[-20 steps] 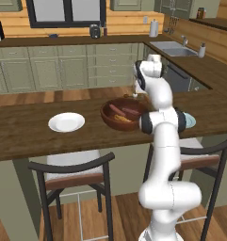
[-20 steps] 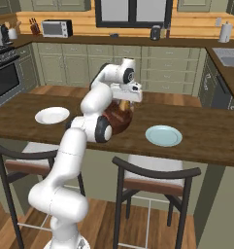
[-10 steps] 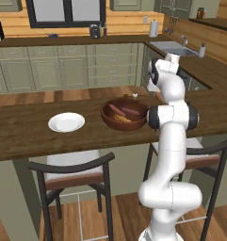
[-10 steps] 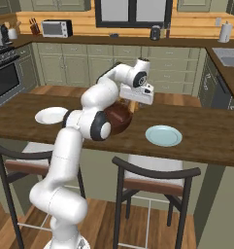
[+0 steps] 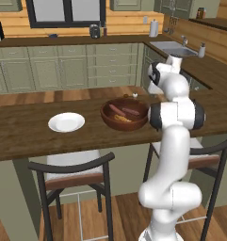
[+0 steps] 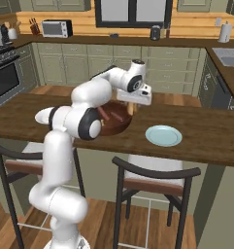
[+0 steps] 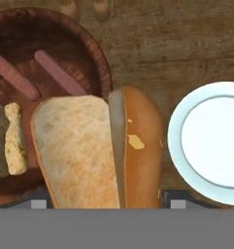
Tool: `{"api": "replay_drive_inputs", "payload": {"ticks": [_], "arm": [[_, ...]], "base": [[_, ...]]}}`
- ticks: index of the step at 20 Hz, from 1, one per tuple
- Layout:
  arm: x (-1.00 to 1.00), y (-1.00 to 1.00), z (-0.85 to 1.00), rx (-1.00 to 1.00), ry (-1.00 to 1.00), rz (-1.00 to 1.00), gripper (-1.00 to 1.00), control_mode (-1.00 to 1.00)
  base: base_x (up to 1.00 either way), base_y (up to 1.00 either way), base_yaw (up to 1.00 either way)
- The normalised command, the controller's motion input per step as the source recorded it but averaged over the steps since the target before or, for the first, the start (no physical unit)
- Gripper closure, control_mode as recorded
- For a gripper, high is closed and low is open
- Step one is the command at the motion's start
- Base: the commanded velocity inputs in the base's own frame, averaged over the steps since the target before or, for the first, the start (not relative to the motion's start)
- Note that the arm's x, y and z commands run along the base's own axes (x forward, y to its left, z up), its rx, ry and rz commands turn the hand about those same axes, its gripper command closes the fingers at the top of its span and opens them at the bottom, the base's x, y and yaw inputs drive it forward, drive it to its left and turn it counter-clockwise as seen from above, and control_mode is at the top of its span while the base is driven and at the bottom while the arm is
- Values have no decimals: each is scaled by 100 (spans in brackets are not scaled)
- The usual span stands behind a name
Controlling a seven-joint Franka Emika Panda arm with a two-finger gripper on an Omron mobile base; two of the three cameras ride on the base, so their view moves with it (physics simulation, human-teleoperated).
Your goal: Place one bun and one sausage from the bowl on each plate.
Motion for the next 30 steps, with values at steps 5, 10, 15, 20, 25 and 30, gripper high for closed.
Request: {"api": "replay_drive_inputs", "payload": {"ticks": [5, 10, 15, 20, 25, 30], "arm": [[-48, -94, -56, -7, -4, 0, 100, -100], [-4, -100, -30, 0, 5, -6, 100, -100], [54, -57, -42, 0, 3, 0, 100, -100], [73, -56, -66, -2, 8, 0, -100, -100], [19, -18, -14, -2, 2, 0, -100, -100], [-14, 23, 10, -5, -11, 0, -100, -100]], "base": [[0, 0, 0], [0, 0, 0], [0, 0, 0], [0, 0, 0], [0, 0, 0], [0, 0, 0]]}}
